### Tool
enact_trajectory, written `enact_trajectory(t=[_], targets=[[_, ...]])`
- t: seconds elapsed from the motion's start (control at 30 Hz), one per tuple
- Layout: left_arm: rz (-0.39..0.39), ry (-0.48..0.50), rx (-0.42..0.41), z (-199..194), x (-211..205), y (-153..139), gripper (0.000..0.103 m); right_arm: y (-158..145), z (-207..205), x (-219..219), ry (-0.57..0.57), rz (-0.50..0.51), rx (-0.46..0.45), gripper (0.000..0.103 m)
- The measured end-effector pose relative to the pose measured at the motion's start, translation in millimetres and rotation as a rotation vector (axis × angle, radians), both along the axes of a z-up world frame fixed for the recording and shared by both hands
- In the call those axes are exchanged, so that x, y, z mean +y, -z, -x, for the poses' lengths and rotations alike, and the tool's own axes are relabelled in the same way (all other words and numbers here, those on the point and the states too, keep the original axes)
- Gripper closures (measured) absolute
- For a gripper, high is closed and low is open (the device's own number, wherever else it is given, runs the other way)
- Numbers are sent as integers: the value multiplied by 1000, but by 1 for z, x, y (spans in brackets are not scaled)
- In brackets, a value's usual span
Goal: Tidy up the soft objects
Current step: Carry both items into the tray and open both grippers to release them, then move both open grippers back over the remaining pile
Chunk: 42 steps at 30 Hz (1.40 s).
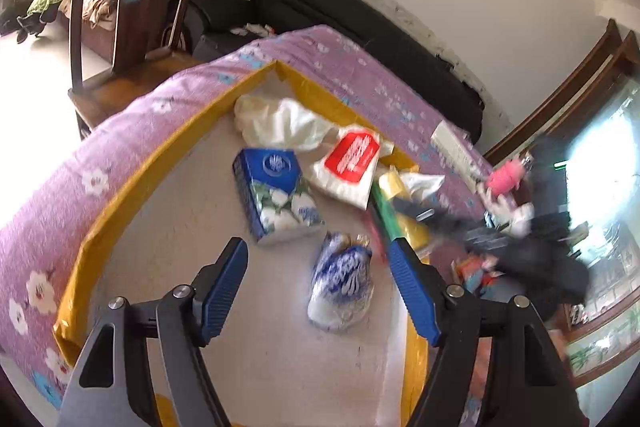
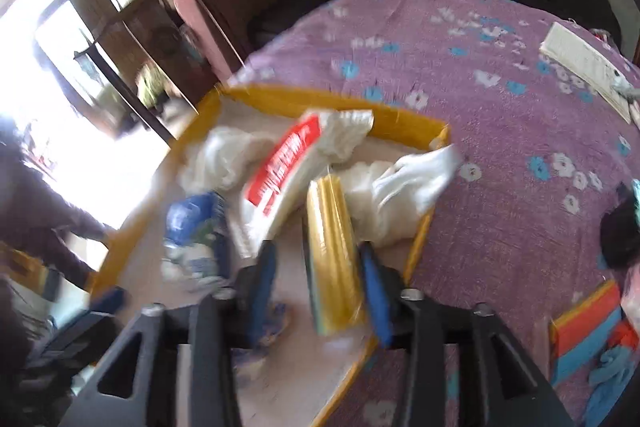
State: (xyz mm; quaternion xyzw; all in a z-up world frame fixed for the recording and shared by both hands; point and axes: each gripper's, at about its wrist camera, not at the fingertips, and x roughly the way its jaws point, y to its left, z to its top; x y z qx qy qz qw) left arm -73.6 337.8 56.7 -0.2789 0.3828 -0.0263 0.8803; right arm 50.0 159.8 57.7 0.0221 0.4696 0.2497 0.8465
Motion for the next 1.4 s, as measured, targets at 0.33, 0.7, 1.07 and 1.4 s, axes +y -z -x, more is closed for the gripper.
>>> enact_trajectory(t=[0.33,0.7,1.07,1.4], targets=[[-37,57,11,5,-54,-13,31,-47,63,-93,80,11,-230,33],[-360,-2,-209,64,-153,-42,17,-39,86,-221,315,41,-380,26],[-397,255,-140,52,-246,-13,17,-24,82,-325,525,82,-404,20],[-445,332,-52,30,-278,16,17,-4,79,-352,609,53,-381,19]])
